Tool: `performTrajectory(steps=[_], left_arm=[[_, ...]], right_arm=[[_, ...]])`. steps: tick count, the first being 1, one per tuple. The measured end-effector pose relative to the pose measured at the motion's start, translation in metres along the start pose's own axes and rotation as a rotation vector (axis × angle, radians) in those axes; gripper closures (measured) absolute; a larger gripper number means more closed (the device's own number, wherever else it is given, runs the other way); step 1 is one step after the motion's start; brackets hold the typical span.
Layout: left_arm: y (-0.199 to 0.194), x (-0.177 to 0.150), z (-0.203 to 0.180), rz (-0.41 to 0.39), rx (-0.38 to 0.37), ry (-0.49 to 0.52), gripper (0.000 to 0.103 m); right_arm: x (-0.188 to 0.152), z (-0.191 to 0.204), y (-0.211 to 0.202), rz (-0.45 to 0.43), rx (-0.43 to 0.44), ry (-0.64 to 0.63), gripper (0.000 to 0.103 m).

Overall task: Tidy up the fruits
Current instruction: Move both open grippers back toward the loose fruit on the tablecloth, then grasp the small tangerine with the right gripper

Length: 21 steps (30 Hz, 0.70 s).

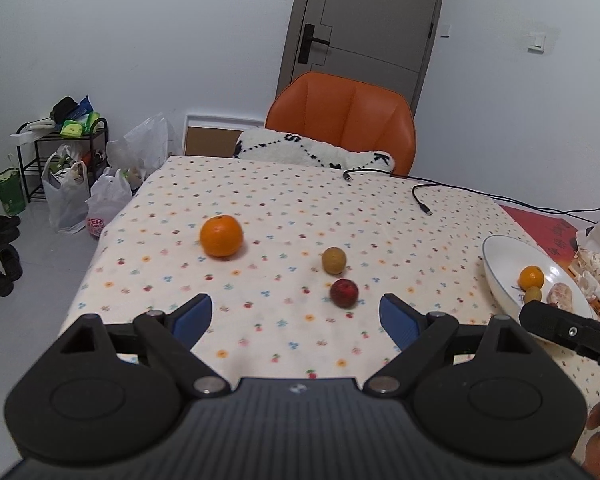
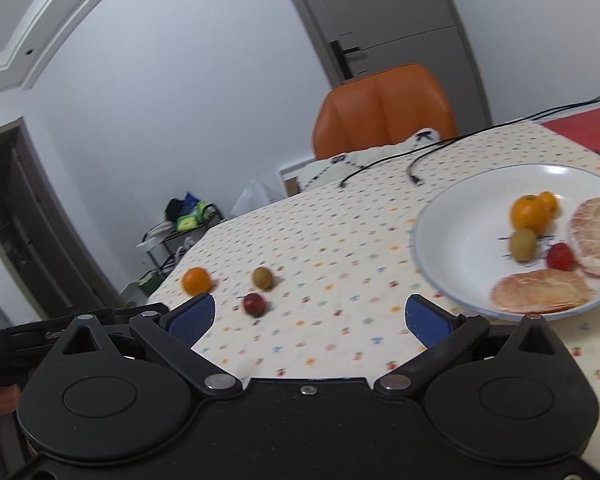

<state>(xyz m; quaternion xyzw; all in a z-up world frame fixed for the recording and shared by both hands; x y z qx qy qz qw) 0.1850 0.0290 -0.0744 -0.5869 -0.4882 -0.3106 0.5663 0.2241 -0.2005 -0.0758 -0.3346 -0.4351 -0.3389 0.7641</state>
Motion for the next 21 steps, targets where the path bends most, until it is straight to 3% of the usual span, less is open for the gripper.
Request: performTrajectory(steps=[6, 16, 21], left_arm=[[-0.006, -0.004, 0.016, -0.001, 0.012, -0.024, 0.014], [-0.011, -0.008, 0.036, 0.008, 0.020, -0.051, 0.014], [-0.010, -0.010, 0.043, 0.015, 0.020, -0.059, 0.014]], right_arm=[[-0.016, 0.029, 0.006, 0.056, 0.063, -0.063, 0.003], [-0.040, 0.060, 0.018, 0.149, 0.121, -0.114, 0.023], [-0.048, 0.072, 0.024, 0.176, 0.133, -0.140, 0.028]])
Point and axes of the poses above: each gripper's, at about its wrist camera, not at the fingertips, and y roughly the way its jaws point, z to its left, x to its top, the point moved 8 cm from there along y, roughly the way its jaws point, and after that the axes turned 12 degrees about -z, right-handed, at the moved point
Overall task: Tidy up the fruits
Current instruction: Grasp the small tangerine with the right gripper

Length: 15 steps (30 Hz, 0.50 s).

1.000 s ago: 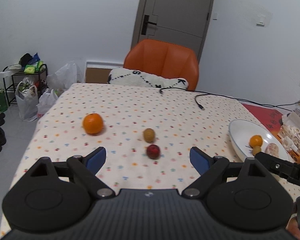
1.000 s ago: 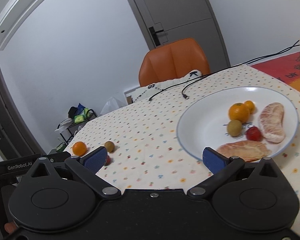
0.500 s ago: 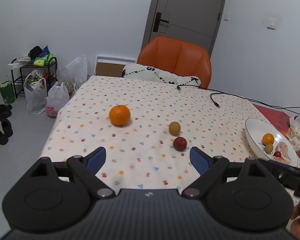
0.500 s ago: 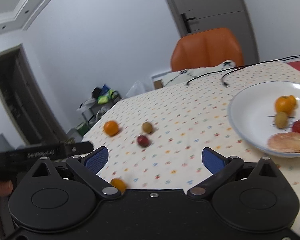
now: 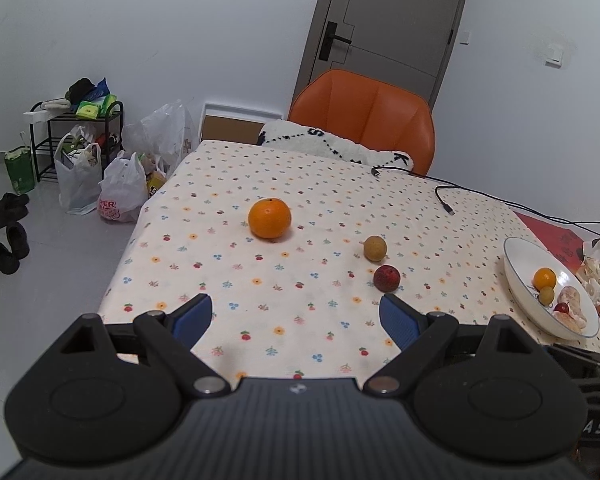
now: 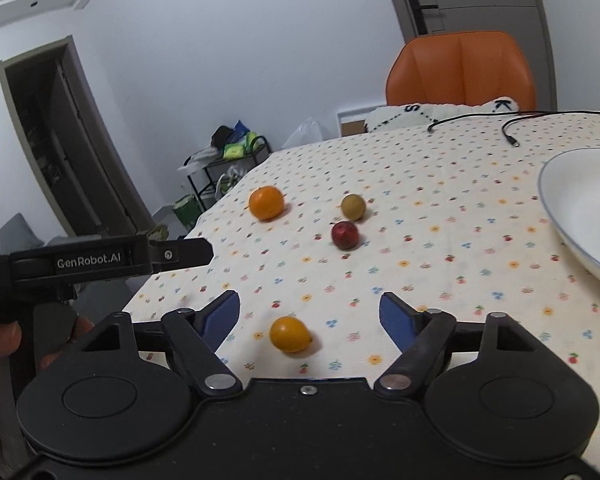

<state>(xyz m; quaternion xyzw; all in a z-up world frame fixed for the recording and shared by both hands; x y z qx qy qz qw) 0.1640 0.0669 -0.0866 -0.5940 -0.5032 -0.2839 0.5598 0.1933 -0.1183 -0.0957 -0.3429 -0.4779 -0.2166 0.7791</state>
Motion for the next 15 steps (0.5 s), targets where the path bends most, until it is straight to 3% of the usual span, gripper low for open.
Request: performTrajectory(steps=[5, 6, 7, 8, 15], left_arm=[[0.003, -0.002, 0.004, 0.007, -0.003, -0.008, 0.014], [0.004, -0.002, 0.005, 0.009, -0.003, -0.009, 0.014], [0.005, -0.003, 0.005, 0.011, -0.003, -0.010, 0.014], [0.006, -0.003, 0.005, 0.013, -0.003, -0.010, 0.014], [0.015, -0.005, 0.001, 0.028, -0.008, 0.004, 0.014]], right_arm=[[-0.011, 0.007, 0.014, 0.045, 0.007, -0.020, 0.040], [-0.015, 0.008, 0.017, 0.057, 0.006, -0.025, 0.049], [-0.018, 0.008, 0.019, 0.070, 0.001, -0.029, 0.068], [-0.020, 0.007, 0.022, 0.084, -0.004, -0.030, 0.075], [-0.013, -0.004, 0.023, 0.063, -0.027, -0.023, 0.078]])
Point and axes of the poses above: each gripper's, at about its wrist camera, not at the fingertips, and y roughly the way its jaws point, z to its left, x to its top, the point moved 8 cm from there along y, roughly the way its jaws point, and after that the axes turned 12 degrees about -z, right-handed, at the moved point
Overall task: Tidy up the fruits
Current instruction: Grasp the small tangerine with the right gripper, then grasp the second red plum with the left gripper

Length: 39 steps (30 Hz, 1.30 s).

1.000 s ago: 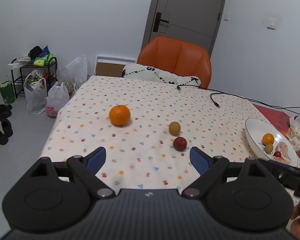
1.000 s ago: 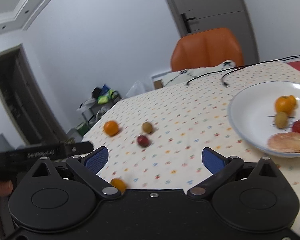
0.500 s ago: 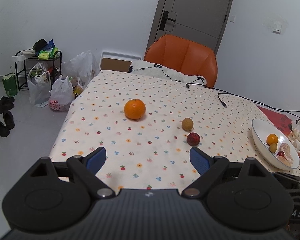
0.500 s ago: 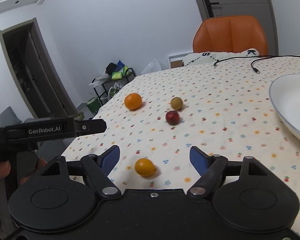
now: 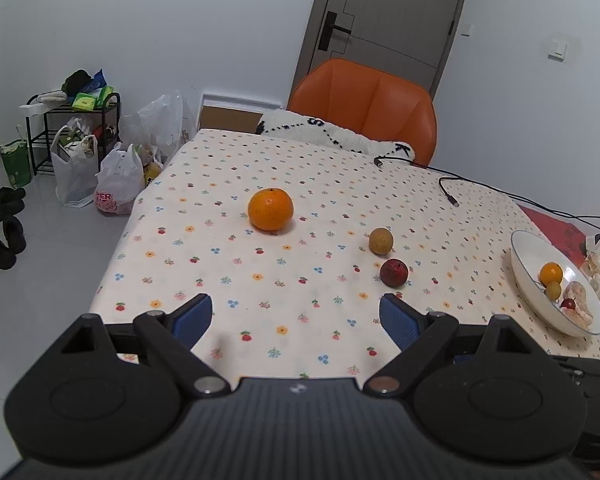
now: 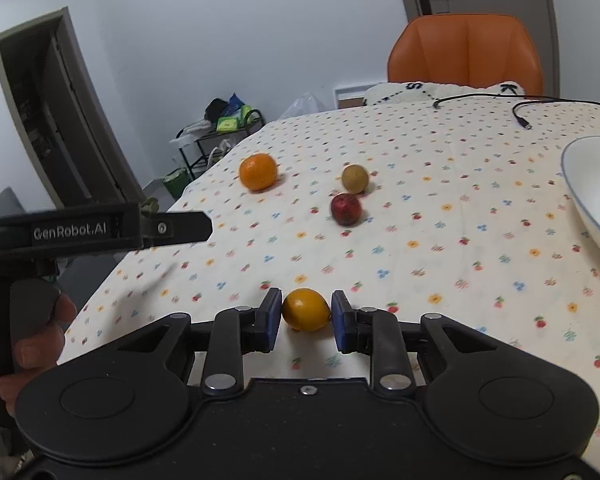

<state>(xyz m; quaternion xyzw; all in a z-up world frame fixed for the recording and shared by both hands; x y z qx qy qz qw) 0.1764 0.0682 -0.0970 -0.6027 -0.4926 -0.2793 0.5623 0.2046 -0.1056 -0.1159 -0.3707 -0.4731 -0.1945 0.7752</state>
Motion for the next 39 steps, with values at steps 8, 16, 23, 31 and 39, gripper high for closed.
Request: performTrajectory(steps=[8, 16, 23, 31, 39], left_arm=[[0.011, 0.003, -0.019, -0.011, -0.030, 0.026, 0.014], [0.027, 0.005, -0.033, -0.006, -0.050, 0.034, 0.016], [0.042, 0.006, -0.051, -0.004, -0.062, 0.049, 0.024], [0.060, 0.003, -0.070, 0.013, -0.078, 0.060, 0.040], [0.082, -0.005, -0.088, 0.032, -0.080, 0.098, 0.049]], right_arm=[[0.017, -0.019, -0.005, -0.046, -0.023, 0.023, 0.078], [0.028, -0.043, -0.009, -0.076, -0.055, 0.057, 0.078], [0.031, -0.062, -0.013, -0.091, -0.076, 0.086, 0.078], [0.036, -0.083, -0.021, -0.108, -0.108, 0.109, 0.078], [0.042, -0.106, -0.032, -0.137, -0.141, 0.135, 0.078]])
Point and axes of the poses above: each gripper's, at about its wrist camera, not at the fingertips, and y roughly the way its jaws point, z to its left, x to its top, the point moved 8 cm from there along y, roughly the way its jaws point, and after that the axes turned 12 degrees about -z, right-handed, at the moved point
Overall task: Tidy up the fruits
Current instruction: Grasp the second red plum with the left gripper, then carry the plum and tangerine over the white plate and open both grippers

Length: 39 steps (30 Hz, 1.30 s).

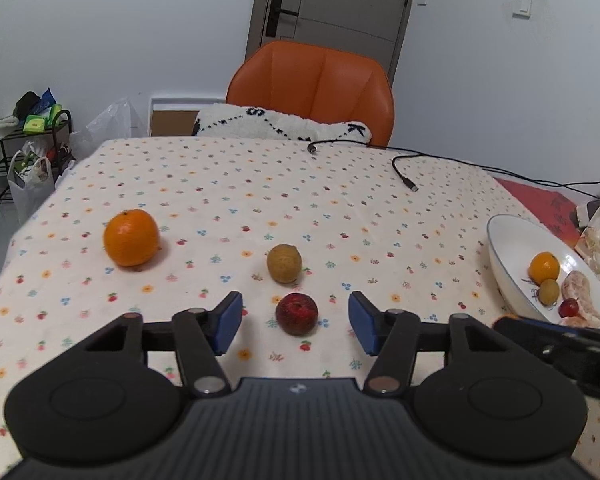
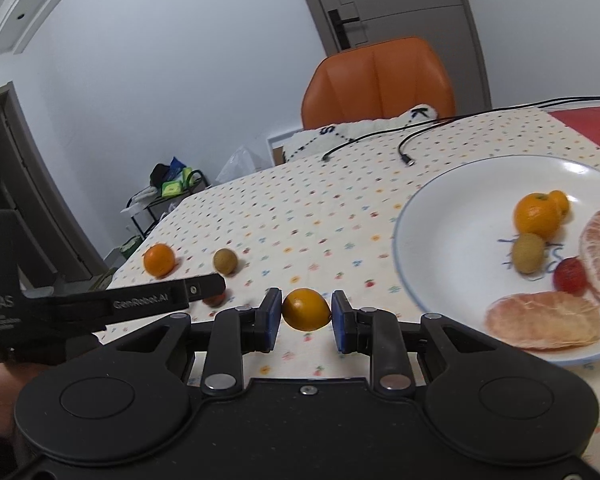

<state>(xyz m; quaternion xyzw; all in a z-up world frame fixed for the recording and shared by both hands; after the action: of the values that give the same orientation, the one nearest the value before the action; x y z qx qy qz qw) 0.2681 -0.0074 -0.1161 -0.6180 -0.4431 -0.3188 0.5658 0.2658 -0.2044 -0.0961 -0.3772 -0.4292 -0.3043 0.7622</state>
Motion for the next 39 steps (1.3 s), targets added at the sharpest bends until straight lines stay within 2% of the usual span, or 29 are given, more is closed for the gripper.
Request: performTrajectory(steps=[2, 5, 6, 21, 39], left_arm=[[0.007, -0.004, -0.002, 0.013, 0.006, 0.008, 0.052], [0.014, -0.007, -0.002, 0.014, 0.024, 0.022, 0.071], [0.014, -0.008, -0.001, 0.017, 0.033, 0.031, 0.080], [-0.012, 0.011, -0.032, -0.022, -0.051, 0.019, 0.080], [-0.033, 0.019, -0.103, -0.067, -0.149, 0.072, 0.080]], right_arm=[[0.002, -0.006, -0.002, -0.007, -0.011, 0.010, 0.078], [0.004, -0.010, -0.004, -0.016, -0.029, 0.012, 0.078], [0.004, -0.011, -0.006, -0.019, -0.035, 0.012, 0.078], [0.019, -0.039, -0.031, -0.101, -0.092, 0.057, 0.078], [0.031, -0.086, -0.074, -0.184, -0.155, 0.107, 0.078]])
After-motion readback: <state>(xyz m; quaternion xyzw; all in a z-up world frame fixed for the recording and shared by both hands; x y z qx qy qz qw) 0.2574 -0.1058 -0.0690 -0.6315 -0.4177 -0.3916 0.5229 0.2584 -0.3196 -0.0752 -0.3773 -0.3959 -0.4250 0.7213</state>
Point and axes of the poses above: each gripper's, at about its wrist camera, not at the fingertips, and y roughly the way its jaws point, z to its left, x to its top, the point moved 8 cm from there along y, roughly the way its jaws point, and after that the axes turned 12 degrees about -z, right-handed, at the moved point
